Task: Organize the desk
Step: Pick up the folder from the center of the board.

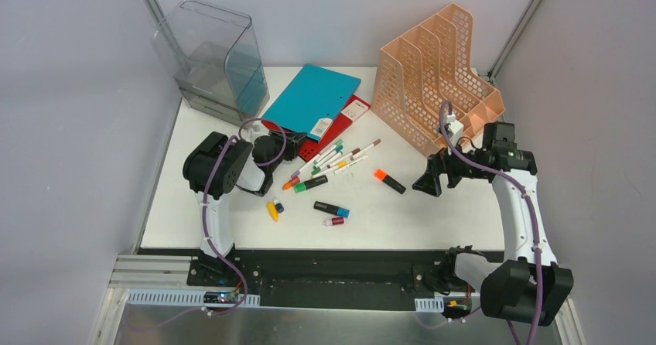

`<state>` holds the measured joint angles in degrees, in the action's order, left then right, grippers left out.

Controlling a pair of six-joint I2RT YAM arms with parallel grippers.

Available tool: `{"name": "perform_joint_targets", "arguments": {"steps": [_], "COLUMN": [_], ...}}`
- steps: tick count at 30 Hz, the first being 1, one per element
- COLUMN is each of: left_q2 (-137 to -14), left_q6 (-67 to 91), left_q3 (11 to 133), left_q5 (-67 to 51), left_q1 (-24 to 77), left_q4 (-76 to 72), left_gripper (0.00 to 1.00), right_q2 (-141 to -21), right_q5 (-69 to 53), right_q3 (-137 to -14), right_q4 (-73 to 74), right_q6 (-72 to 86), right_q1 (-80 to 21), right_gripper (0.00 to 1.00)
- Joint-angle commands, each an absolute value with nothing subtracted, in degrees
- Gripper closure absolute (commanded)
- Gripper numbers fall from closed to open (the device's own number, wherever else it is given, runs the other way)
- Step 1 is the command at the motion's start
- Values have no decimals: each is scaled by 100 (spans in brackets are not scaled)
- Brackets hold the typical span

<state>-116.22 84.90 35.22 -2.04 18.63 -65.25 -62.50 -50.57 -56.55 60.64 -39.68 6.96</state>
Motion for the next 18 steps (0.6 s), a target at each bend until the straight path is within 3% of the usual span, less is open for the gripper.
{"name": "perform_joint_targets", "arguments": {"steps": [1, 5, 18], "left_q2": [-11399, -11287, -11156], "left_q6": [8534, 8581, 8659], "left_q3": [3489, 3448, 3381], "left_q5": [-355, -516, -633], "left_q1": [1810, 1813, 1872], "left_q4": [-6890, -6856, -7019], "left_gripper": [72, 65, 67], "right_q2": [-6204, -6214, -6247], "right_q5": [-5073, -5071, -5036], "right_q3": [-5678, -5677, -5678], "right_q4": [5906, 5906, 5896], "right_q6": [-3952, -3954, -3955], "right_q1": [637, 620, 580], "right_gripper": [0, 0, 0]}}
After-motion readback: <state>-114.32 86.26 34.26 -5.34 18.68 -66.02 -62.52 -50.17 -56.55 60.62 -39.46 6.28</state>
